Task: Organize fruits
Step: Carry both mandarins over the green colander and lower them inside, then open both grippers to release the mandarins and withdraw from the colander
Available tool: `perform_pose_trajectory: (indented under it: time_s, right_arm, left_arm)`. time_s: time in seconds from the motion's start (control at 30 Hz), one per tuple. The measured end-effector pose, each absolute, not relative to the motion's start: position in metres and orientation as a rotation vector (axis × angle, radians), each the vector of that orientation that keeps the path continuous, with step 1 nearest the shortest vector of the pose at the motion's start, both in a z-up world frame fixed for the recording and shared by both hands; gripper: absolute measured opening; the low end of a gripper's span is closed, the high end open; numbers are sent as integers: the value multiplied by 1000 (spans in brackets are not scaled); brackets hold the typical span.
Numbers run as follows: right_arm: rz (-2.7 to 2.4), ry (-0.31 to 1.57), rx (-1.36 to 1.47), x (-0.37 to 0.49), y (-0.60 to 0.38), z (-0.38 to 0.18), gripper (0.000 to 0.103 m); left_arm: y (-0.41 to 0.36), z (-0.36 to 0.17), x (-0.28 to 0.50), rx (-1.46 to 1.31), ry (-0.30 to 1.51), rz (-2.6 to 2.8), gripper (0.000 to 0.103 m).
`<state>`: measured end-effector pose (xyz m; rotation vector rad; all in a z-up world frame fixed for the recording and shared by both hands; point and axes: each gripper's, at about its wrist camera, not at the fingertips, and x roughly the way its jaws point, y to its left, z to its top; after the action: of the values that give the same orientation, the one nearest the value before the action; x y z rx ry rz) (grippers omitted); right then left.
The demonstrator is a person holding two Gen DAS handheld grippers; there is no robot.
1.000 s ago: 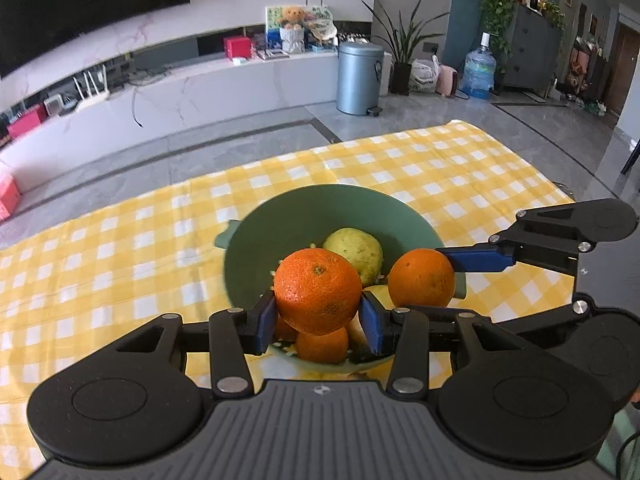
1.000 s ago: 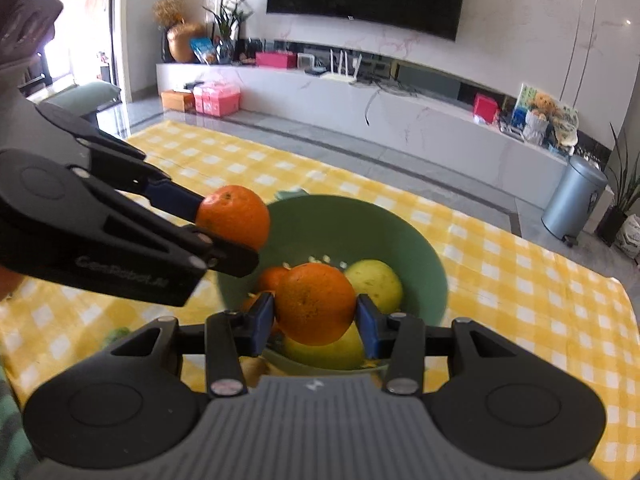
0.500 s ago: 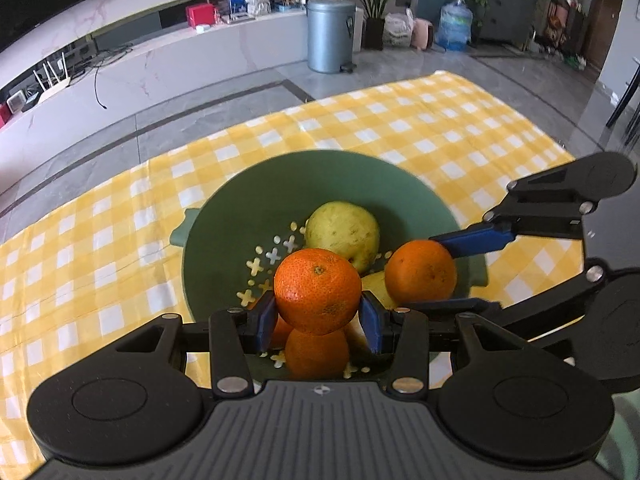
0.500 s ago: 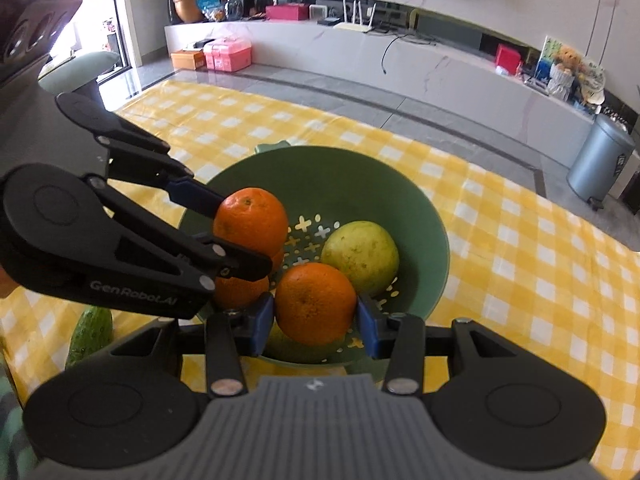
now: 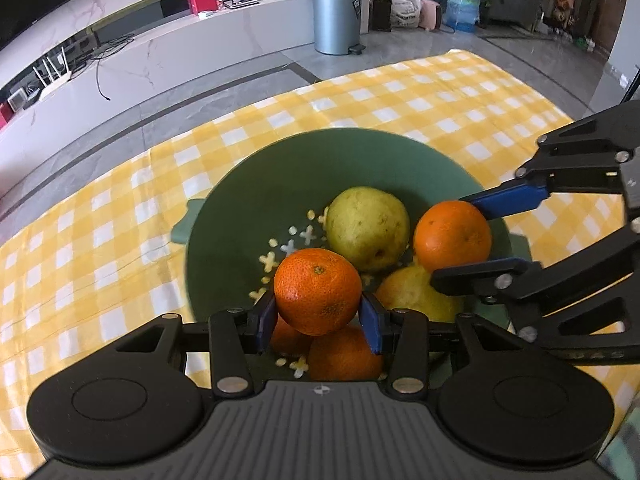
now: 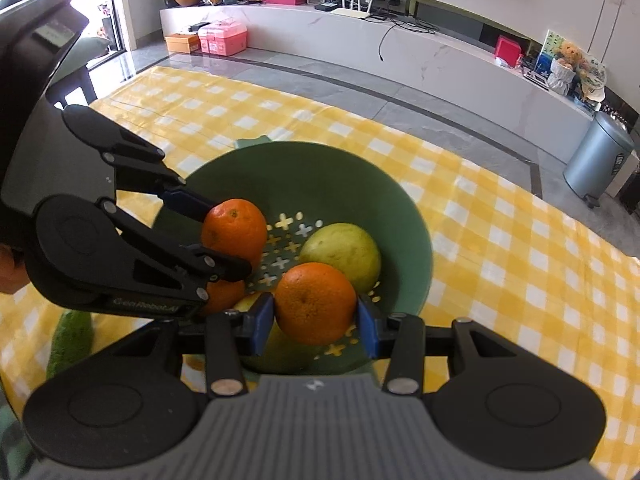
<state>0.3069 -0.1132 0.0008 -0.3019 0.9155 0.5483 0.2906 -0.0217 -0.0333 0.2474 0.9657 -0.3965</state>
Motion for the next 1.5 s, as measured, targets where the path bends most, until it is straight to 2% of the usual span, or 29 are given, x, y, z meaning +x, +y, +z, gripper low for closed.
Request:
perform_pose_trajectory:
  time_s: [0.53, 0.73, 0.87, 1.1, 1.5]
  right_arm:
    - [513, 955, -447, 330, -110, -12, 42]
    - [500, 955, -489, 328, -104, -12, 42]
    - [487, 956, -495, 327, -101, -12, 43]
    - [471, 926, -506, 323, -98, -5, 59]
    - [463, 842, -451, 292, -98, 22, 64]
  left_arm:
    - [-32, -51, 287, 267, 946, -310, 51]
    - [-34, -51, 283, 292, 940, -317, 65]
    - [-30, -50, 276, 290, 915, -315, 69]
    - [-27, -38, 265, 301, 868, -289, 69]
    - [-11, -2, 233, 276, 869, -282, 69]
